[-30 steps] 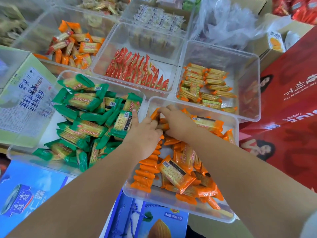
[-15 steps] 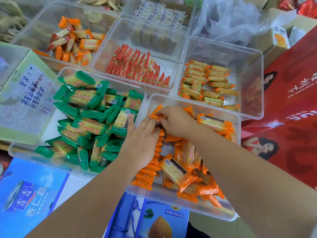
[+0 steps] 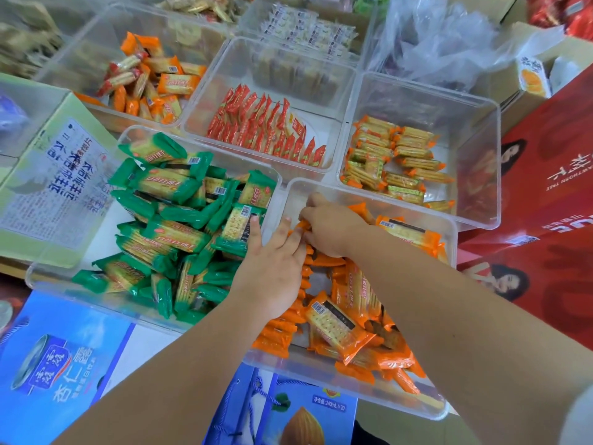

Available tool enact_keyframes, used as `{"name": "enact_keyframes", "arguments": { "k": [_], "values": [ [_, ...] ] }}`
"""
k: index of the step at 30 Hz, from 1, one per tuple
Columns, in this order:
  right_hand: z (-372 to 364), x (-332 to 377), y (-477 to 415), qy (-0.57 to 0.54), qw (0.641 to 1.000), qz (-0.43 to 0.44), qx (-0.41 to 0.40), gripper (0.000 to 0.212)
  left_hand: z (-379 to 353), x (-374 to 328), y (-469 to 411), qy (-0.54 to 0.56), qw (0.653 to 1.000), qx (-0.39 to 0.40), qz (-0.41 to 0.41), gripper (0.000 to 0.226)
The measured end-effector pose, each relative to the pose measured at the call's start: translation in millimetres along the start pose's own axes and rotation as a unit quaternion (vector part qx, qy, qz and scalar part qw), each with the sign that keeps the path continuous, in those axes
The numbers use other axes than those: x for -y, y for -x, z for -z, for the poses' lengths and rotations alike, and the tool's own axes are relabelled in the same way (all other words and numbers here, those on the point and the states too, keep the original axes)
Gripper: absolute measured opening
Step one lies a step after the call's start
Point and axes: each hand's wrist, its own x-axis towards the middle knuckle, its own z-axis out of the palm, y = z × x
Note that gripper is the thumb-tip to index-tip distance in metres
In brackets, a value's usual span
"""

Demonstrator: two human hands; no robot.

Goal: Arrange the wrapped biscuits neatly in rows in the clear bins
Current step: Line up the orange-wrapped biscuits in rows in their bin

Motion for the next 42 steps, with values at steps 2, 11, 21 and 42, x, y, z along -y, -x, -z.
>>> {"name": "enact_keyframes", "arguments": {
  "k": [2, 11, 21, 42],
  "values": [
    [-3.8, 0.8, 1.5, -0.031, 0.999, -0.01, 0.002, 0.04, -0.4, 0.5, 0.8, 0.01, 1.0, -0.002, 0.001, 0.052],
    [2.3, -14.5, 7.0, -0.096, 0.995, 0.0, -0.02, 0.037, 1.5, 1.5, 4.5, 0.06, 0.998, -0.019, -0.011, 0.046],
    [3.1, -0.2, 4.8, -0.163, 0.971, -0.032, -0.173, 0.016, 2.7, 1.3, 4.3, 0.056, 0.998, -0.009, -0.01, 0.05],
    [-8.1, 6.9, 27.8, -0.015, 0.997, -0.038, -0.063, 0.041, -0.4, -1.4, 3.6, 0.009, 1.0, -0.002, -0.005, 0.053]
  ]
}}
